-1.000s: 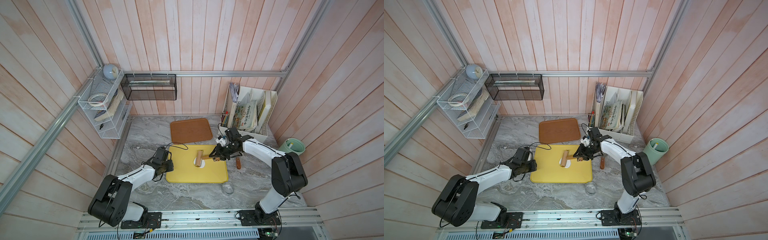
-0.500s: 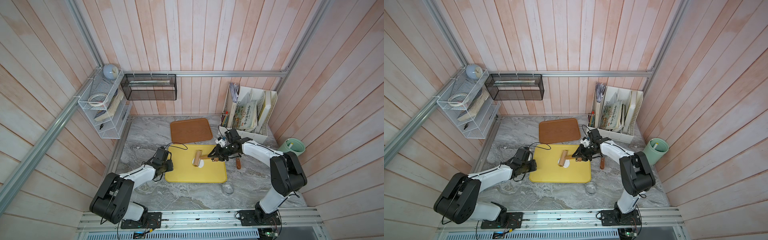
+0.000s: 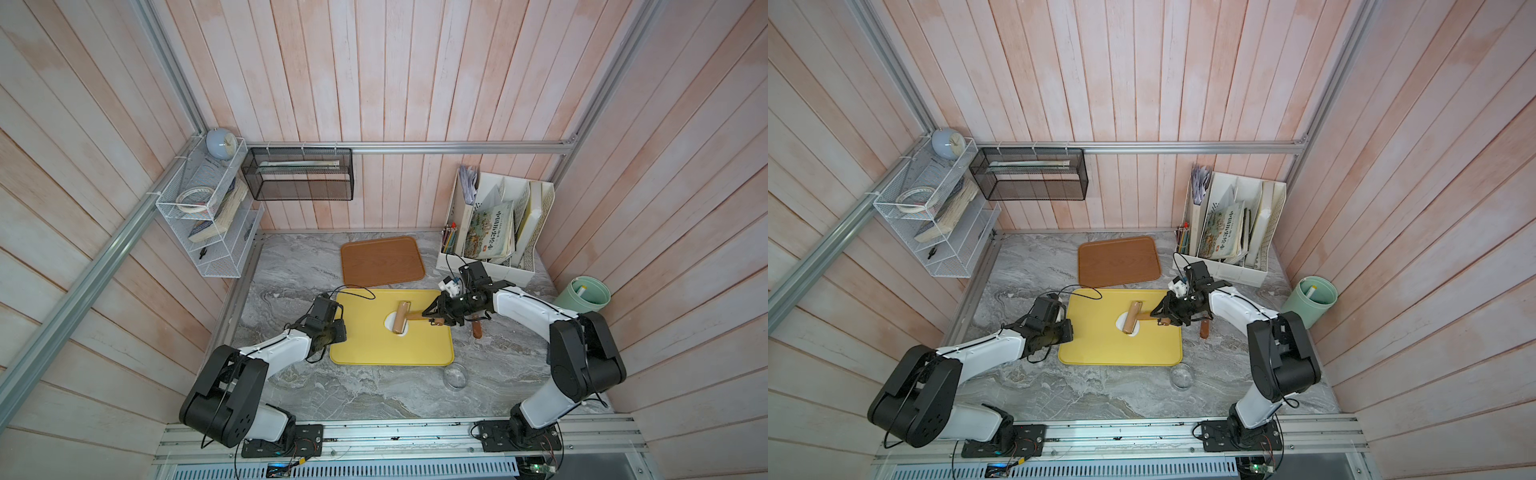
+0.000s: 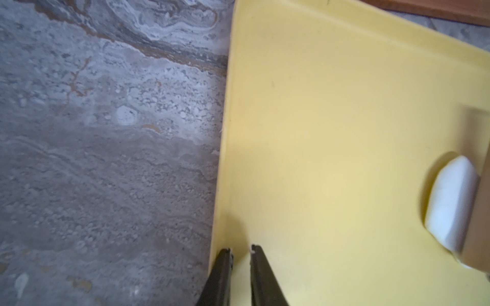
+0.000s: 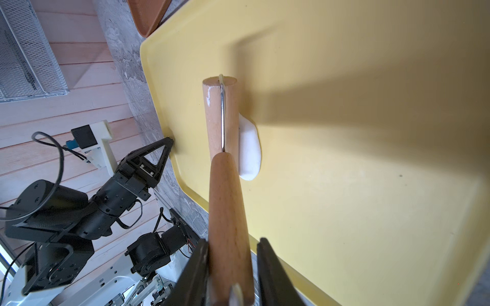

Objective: Roll out the dumpling wrappers from the dough
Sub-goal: Flatten out the dough on the work surface.

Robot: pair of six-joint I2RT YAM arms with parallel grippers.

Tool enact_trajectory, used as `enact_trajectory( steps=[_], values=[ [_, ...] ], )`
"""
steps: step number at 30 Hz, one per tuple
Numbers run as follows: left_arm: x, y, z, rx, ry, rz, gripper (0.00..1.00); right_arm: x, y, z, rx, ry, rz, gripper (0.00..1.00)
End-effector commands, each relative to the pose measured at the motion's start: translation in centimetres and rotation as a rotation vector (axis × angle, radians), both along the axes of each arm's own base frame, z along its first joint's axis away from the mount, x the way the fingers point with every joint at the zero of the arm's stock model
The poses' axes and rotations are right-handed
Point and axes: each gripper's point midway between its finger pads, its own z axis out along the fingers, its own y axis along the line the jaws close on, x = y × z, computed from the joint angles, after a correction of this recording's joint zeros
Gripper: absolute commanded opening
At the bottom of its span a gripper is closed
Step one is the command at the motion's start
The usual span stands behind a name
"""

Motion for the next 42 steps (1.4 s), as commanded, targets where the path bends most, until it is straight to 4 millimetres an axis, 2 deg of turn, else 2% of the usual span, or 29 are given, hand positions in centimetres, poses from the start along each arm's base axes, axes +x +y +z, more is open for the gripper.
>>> enact_trajectory(
  steps=[1,4,6,9,14,17,19,22,25,27,29,33,35,37,40,41,42],
  values=[
    [-1.6,1.6,-2.2,0.071,0.08,0.026,0.18,-1.6,-0.8,-5.1,-0.231,0.109,-0.031,0.0],
    [-1.6,1.6,-2.2,0.069,0.078,0.028,0.18,-2.2,1.1,-6.0,-0.198,0.143,-0.011,0.0],
    [-1.6,1.6,-2.1,0.069,0.077,0.028,0.17,-2.1,0.9,-6.4,-0.206,0.14,-0.034,0.0],
    [-1.5,1.5,-2.1,0.069,0.076,0.025,0.17,-1.7,-0.7,-6.6,-0.247,0.129,-0.081,0.0],
    [-1.5,1.6,-2.1,0.071,0.077,0.024,0.17,-1.5,-4.5,-6.4,-0.276,0.125,-0.146,0.0],
    [-1.6,1.6,-2.2,0.073,0.079,0.02,0.14,-1.6,-5.7,-6.1,-0.305,0.113,-0.148,0.0],
    [-1.6,1.5,-2.1,0.072,0.077,0.018,0.1,-1.5,-5.1,-5.9,-0.276,0.112,-0.15,0.0],
    [-1.6,0.8,-2.0,0.044,0.076,-0.016,0.0,-1.4,-2.9,-6.0,-0.247,0.116,-0.125,0.0],
    [-1.9,-0.7,-1.5,0.005,0.071,-0.083,0.0,-2.0,0.2,-6.4,-0.249,0.126,-0.06,0.0],
    [-2.0,-1.4,-1.0,-0.01,0.065,-0.103,0.0,-2.3,0.8,-6.7,-0.239,0.144,-0.057,0.0],
    [-2.3,-1.6,-0.8,-0.029,0.075,-0.102,0.0,-1.9,-0.2,-6.7,-0.259,0.133,-0.089,0.0],
    [-3.1,-1.3,-1.2,-0.03,0.117,-0.075,0.0,-1.3,-3.9,-6.2,-0.276,0.13,-0.162,0.0],
    [-3.1,-1.3,-0.7,-0.036,0.116,-0.064,0.0,-1.0,-5.6,-5.5,-0.284,0.11,-0.19,0.0],
    [-2.3,-1.2,0.7,-0.048,0.076,-0.032,0.12,-0.9,-6.2,-5.0,-0.288,0.094,-0.199,0.0],
    [-0.4,-0.6,3.6,-0.039,-0.001,0.018,0.23,-0.5,-5.1,-4.3,-0.229,0.087,-0.186,0.0],
    [0.1,0.0,4.2,-0.014,-0.018,0.043,0.29,-0.4,-4.7,-4.2,-0.216,0.09,-0.18,0.0],
    [0.5,0.7,4.4,0.016,-0.024,0.065,0.31,-0.3,-4.5,-4.3,-0.217,0.092,-0.175,0.0]
  ],
)
